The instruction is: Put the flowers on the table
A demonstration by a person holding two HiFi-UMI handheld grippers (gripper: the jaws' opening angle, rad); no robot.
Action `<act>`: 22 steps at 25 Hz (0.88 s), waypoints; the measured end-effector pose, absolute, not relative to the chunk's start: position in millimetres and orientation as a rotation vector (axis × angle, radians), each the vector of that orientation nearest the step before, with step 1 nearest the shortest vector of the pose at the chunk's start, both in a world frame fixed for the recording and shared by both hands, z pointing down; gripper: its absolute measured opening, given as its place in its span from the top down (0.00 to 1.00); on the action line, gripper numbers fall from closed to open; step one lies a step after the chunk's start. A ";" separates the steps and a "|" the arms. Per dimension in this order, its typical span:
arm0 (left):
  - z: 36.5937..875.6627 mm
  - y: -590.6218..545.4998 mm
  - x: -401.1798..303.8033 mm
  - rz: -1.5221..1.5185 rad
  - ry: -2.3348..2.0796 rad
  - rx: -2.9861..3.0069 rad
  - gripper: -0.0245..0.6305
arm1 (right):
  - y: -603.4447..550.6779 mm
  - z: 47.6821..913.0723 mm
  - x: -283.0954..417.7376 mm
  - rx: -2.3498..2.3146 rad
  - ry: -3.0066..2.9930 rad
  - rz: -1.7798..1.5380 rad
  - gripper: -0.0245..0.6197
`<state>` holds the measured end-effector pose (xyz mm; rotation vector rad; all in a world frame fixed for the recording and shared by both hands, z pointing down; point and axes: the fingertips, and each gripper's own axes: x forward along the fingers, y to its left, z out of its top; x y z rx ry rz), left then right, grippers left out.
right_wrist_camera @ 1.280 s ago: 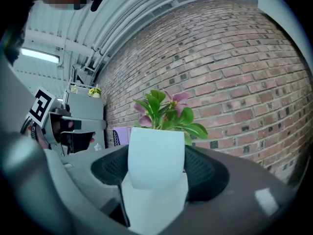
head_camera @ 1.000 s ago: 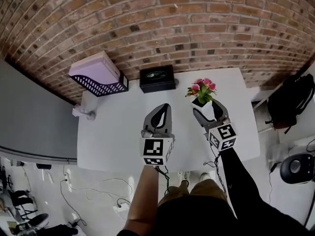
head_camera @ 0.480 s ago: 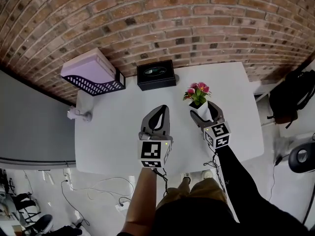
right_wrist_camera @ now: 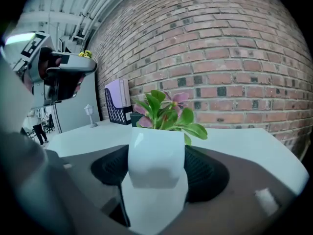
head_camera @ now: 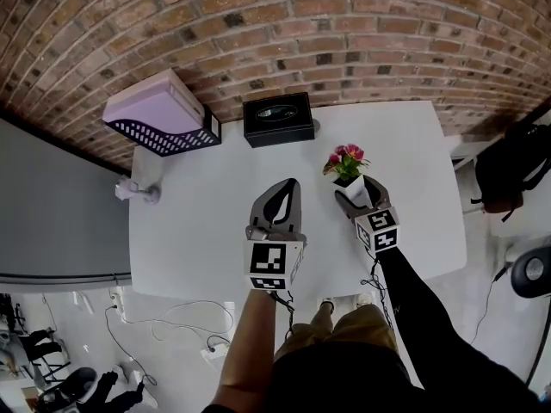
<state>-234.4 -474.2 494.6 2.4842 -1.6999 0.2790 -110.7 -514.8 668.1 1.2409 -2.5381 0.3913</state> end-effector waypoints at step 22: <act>506.0 -472.7 -248.7 0.265 -1.695 2.447 0.95 | -503.0 703.8 -115.9 1.219 -2.475 0.413 0.44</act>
